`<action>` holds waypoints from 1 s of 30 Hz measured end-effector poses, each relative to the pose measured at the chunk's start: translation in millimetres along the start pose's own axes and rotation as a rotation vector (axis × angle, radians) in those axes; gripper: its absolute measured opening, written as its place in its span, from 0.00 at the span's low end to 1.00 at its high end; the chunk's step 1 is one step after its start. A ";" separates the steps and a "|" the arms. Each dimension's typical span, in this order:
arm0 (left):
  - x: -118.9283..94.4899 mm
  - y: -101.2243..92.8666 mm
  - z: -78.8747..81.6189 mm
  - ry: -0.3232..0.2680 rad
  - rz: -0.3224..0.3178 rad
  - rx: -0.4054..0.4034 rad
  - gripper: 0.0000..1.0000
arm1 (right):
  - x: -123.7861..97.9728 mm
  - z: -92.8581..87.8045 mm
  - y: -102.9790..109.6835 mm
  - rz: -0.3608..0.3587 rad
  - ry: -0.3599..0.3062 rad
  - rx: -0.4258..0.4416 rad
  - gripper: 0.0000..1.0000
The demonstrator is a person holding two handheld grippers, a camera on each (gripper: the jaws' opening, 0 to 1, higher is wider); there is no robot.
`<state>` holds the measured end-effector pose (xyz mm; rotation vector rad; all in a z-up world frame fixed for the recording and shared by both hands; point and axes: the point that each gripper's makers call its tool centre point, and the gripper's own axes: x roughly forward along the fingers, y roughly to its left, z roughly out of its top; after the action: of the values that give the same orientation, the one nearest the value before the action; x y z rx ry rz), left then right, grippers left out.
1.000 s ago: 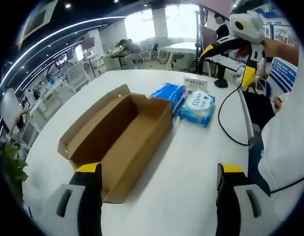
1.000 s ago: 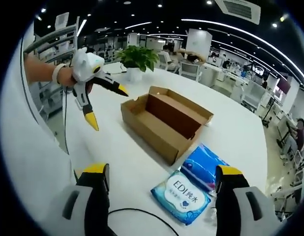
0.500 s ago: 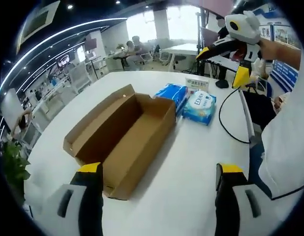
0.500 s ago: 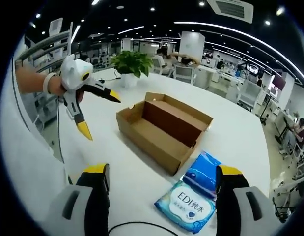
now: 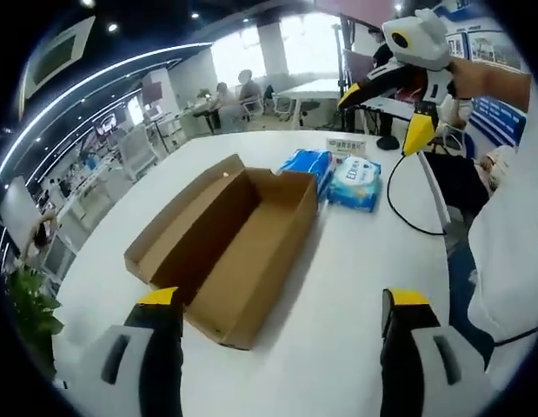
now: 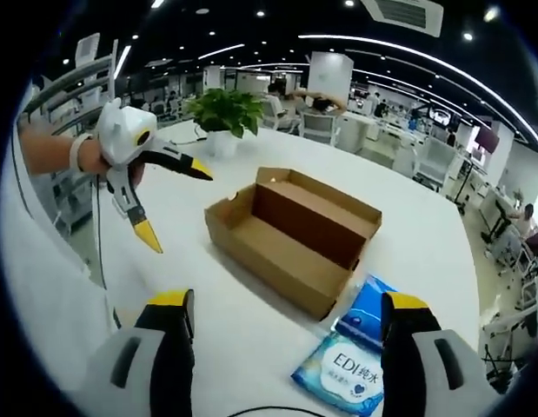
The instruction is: Operate the shoe box by opening the lid, removing the specified soft item, and placing it in the target area until the item is outside and the box remains undamaged.
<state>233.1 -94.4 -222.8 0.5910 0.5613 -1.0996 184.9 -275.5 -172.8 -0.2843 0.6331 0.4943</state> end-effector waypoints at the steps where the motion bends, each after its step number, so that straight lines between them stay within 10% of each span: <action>1: -0.7 1.6 -2.0 0.001 -0.004 0.004 0.97 | 1.3 1.3 2.9 -0.007 0.004 0.000 0.90; 30: 37.1 35.8 7.7 0.039 -0.124 0.174 0.88 | 4.6 13.5 5.2 -0.087 0.002 0.073 0.90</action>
<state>280.3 -111.6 -236.8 0.7378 0.5446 -1.2655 192.1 -264.1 -165.9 -0.2422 0.6371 0.3862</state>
